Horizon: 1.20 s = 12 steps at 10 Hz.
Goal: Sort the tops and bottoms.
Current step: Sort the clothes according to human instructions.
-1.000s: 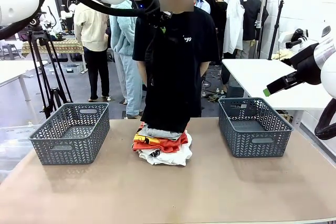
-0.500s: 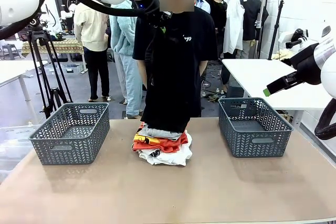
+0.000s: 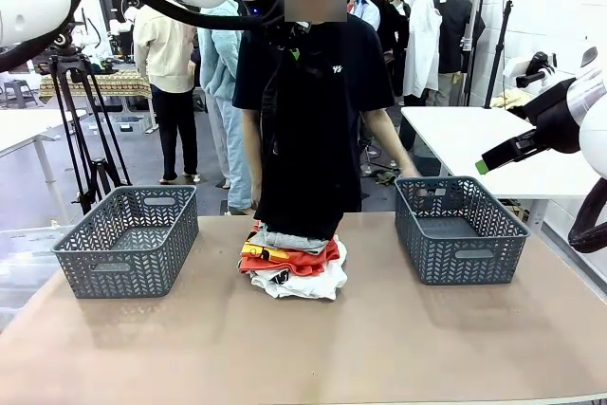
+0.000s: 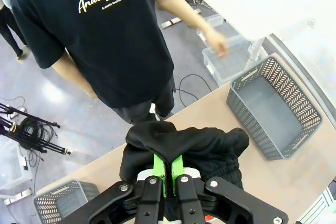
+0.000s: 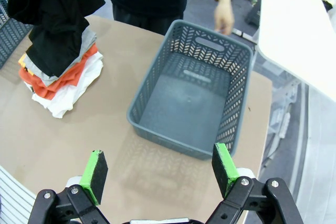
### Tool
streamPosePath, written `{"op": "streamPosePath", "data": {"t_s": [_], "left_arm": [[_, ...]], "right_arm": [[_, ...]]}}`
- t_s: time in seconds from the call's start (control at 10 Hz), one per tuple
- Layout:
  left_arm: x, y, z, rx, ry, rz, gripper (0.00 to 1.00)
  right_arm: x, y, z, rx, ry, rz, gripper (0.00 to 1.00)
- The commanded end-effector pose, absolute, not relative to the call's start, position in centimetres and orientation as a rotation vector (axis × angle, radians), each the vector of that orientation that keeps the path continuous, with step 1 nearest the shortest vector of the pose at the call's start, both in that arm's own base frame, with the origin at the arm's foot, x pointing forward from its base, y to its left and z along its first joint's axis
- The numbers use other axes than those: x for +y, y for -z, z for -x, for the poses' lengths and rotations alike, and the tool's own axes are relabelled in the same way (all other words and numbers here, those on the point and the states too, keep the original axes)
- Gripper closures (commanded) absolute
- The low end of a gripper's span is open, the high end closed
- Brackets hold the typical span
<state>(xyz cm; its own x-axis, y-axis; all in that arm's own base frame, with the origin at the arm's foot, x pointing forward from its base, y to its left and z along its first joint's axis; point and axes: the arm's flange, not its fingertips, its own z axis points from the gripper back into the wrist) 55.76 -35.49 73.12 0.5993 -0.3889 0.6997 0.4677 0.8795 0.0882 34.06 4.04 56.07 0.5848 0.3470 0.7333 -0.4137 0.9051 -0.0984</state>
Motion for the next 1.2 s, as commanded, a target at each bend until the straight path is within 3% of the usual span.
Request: {"op": "streamPosePath", "data": {"t_s": [0.0, 1.1], "left_arm": [[-35.3, -73.62, -55.51, -0.8, 0.489, 0.114, 1.0], [-35.3, -73.62, -55.51, -0.8, 0.489, 0.114, 1.0]], "right_arm": [[3.99, -55.96, -34.13, -0.834, -0.445, -0.102, 0.0], [3.99, -55.96, -34.13, -0.834, -0.445, -0.102, 0.0]]}}
